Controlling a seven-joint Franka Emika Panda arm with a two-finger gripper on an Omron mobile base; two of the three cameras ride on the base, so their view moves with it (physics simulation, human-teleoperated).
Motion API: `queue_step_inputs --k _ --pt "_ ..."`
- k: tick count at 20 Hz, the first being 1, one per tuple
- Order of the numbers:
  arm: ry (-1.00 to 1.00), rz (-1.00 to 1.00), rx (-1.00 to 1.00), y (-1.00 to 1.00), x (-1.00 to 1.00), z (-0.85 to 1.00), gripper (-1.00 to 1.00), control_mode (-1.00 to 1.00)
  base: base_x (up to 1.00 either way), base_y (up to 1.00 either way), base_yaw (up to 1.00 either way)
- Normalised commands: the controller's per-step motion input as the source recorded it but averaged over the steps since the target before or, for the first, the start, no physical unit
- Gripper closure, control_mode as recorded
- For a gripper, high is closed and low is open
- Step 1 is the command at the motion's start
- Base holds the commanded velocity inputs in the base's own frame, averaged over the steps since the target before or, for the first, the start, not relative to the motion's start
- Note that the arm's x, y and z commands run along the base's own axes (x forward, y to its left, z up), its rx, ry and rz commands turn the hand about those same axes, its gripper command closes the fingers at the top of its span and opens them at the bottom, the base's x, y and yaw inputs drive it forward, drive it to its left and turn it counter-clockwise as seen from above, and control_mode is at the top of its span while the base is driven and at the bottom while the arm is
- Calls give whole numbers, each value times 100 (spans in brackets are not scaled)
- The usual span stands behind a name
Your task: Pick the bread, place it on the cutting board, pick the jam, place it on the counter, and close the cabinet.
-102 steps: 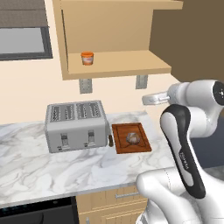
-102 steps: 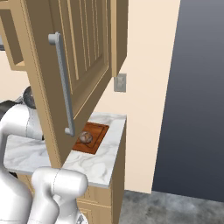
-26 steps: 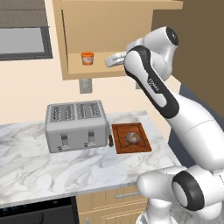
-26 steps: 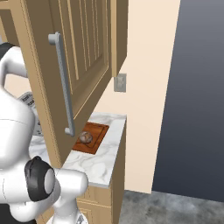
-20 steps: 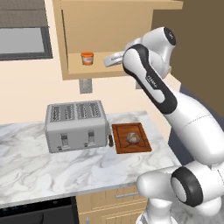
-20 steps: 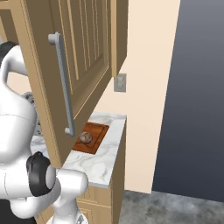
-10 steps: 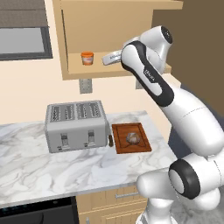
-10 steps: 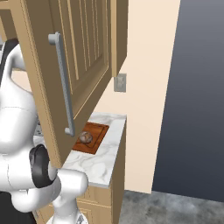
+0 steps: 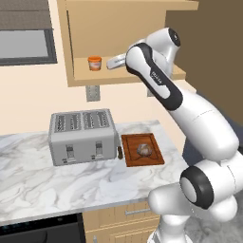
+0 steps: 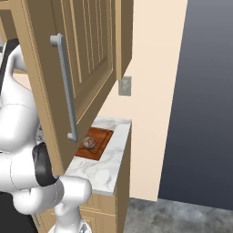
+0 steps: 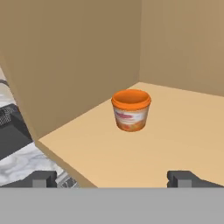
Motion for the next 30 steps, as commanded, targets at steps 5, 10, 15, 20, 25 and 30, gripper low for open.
queue_step_inputs --k 5,10,15,20,25,30 --pt "-1 2 0 19 21 0 -100 -100 0 0 0" --pt "-1 1 0 9 28 0 -100 -100 0 0 0" --pt "-2 0 0 0 22 0 -100 -100 0 0 0" --pt "-1 0 0 1 18 -3 -100 -100 0 0 0" --pt "0 1 -1 9 11 -11 -100 -100 0 0 0" --pt "0 1 -2 12 10 -14 -100 -100 0 0 0"
